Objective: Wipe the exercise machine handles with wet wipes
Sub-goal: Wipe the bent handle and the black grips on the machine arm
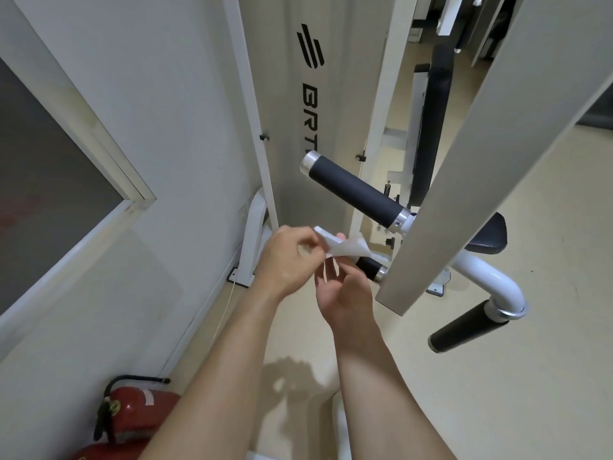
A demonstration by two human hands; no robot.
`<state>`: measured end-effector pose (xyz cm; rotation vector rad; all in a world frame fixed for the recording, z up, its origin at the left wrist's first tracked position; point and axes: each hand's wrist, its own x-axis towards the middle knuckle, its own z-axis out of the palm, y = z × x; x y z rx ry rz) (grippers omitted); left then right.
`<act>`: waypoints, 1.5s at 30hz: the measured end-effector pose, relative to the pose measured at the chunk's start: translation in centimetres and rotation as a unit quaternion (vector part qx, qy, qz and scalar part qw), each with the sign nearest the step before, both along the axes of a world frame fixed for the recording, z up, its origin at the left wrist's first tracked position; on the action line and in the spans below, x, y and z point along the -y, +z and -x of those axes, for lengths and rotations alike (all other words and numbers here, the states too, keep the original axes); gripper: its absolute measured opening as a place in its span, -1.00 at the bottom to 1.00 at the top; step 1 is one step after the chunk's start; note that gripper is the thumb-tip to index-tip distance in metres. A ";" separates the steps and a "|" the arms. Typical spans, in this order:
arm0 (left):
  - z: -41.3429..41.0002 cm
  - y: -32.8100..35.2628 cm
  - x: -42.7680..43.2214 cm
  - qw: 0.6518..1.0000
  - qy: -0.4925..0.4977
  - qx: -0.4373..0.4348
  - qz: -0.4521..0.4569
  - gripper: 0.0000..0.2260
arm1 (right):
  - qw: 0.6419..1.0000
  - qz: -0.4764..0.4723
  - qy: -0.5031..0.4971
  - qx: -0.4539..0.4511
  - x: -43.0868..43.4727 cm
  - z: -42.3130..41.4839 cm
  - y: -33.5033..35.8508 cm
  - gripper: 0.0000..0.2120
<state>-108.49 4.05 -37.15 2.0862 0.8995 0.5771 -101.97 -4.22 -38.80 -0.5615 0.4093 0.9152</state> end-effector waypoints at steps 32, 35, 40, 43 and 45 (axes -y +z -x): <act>-11.3 -1.6 8.2 0.599 0.105 0.401 0.685 -0.64 | 0.518 0.499 0.123 0.684 11.5 -9.3 14.5 -0.39; -11.7 0.1 6.5 0.652 0.208 0.287 0.671 -0.60 | 0.503 0.497 0.103 0.700 11.7 -9.7 13.9 -0.34; -10.8 0.2 2.3 0.665 0.256 0.303 0.632 -0.58 | 0.486 0.493 0.086 0.716 11.2 -9.5 13.0 -0.36; -10.3 -2.2 3.0 0.566 0.131 0.481 0.656 -0.59 | 0.477 0.495 0.084 0.722 10.5 -9.2 12.9 -0.37; -11.0 -3.5 4.8 0.514 0.041 0.525 0.678 -0.62 | 0.474 0.497 0.077 0.722 10.2 -9.2 12.9 -0.37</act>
